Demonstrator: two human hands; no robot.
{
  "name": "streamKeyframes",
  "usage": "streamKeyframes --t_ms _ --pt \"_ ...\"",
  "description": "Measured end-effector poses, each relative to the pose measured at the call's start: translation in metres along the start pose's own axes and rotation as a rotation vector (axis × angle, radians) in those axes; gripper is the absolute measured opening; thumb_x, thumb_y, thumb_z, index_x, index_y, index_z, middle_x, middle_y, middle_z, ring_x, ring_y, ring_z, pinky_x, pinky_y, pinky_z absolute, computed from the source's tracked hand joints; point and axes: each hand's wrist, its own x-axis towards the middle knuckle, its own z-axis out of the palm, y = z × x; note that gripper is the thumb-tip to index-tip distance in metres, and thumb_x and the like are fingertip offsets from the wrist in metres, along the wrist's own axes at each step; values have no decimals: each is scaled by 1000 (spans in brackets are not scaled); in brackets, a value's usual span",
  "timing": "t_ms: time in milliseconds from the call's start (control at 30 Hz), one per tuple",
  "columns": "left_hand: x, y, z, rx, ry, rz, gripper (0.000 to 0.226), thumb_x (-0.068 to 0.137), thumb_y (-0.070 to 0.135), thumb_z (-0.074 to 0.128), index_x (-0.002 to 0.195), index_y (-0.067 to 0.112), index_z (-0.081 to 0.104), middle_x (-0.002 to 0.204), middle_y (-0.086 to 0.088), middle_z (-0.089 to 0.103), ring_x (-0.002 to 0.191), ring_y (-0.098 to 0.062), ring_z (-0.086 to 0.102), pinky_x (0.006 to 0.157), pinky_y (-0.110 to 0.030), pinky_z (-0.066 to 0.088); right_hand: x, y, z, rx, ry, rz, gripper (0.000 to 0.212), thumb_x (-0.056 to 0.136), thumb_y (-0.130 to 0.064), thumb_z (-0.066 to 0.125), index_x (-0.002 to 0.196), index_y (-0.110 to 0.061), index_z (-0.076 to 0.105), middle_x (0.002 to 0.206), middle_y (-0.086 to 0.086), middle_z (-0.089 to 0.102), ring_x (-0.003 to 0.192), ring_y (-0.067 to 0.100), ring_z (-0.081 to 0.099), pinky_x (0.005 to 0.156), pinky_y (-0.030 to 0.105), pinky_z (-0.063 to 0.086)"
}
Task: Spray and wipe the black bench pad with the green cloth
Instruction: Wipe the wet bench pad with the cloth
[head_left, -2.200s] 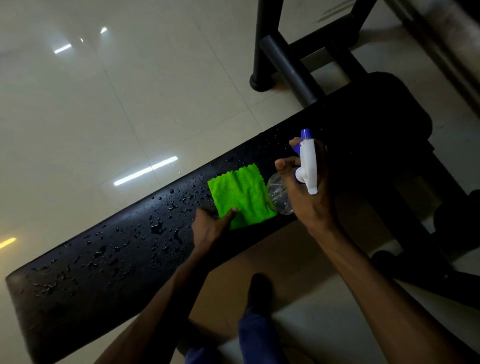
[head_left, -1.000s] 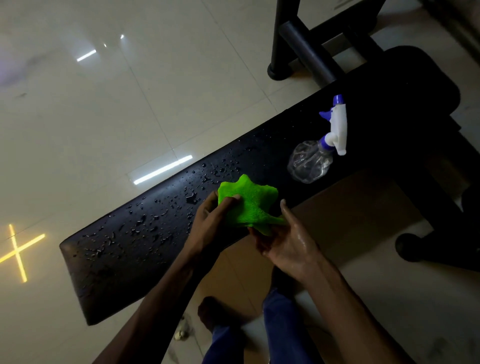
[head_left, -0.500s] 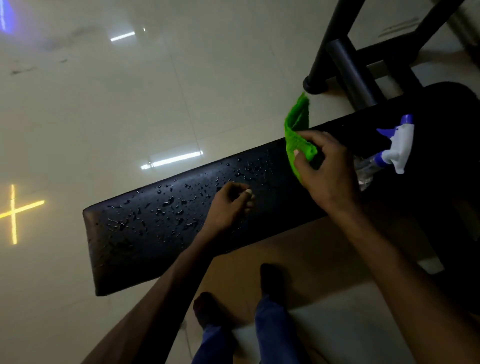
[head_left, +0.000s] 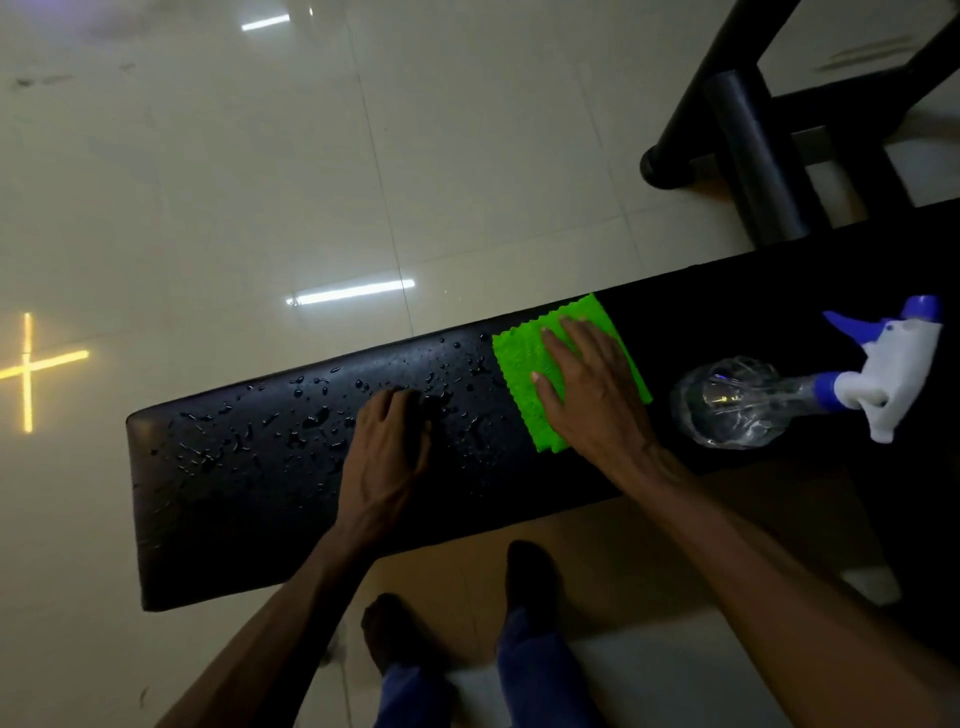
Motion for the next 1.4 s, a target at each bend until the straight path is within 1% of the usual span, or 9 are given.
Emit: streamKeyframes --t_ms 100,200,433,567,700,900,1100,1300,1400 --pt "6 -12 3 93 -27 -66 63 101 39 53 154 11 33 162 -11 30 152 -31 22 125 -44 18 14 13 16 -125 -156 -23 75 103 -60 32 167 -25 17 177 8 7 164 34 4 130 64 2" --pt "6 -32 7 183 -104 -94 76 101 57 41 161 18 14 170 -6 5 156 -27 0 126 -47 6 11 29 19 -178 -158 -87 74 105 -65 23 168 -32 5 177 1 -7 164 28 -10 131 58 -4" --pt "4 -44 10 256 -107 -70 80 97 65 25 162 22 7 169 -3 -5 157 -24 -7 124 -42 -1 67 0 32 -166 -55 90 70 104 -61 22 165 -27 30 174 9 23 163 33 13 131 60 1" --pt "1 -47 9 237 -91 -44 77 99 62 31 162 21 11 170 -5 2 157 -24 -3 126 -43 5 41 -27 45 -219 -87 -169 65 109 -55 24 168 -26 19 177 8 11 164 30 5 132 58 3" --pt "-2 -50 6 223 -96 -27 77 99 63 29 161 21 13 170 -4 2 157 -22 -3 126 -42 4 21 17 27 -282 -149 -338 65 110 -53 25 168 -28 14 178 4 6 165 24 2 133 51 7" --pt "-6 -58 8 237 -84 7 76 100 61 31 161 19 15 170 -7 5 157 -24 -2 126 -42 5 78 -38 51 -201 -55 42 67 104 -52 19 161 -23 40 168 13 36 158 35 30 131 57 6" --pt "-8 -64 1 202 -69 9 75 99 59 36 160 18 21 170 -6 11 157 -24 1 127 -47 15 11 -40 52 -297 -155 -327 60 111 -48 26 168 -33 13 178 -1 4 165 24 0 133 54 5" --pt "-11 -88 -9 238 -101 43 75 99 61 30 161 20 16 170 -4 5 157 -25 1 126 -47 9 78 -66 59 -192 -71 47 72 99 -53 12 157 -27 45 165 9 43 155 34 34 130 56 9" --pt "-12 -95 -12 255 -93 41 75 100 60 34 161 21 16 170 -5 6 157 -26 0 126 -48 10 61 -108 78 -194 -109 -126 63 105 -50 19 161 -28 38 169 7 36 158 32 28 131 56 6"
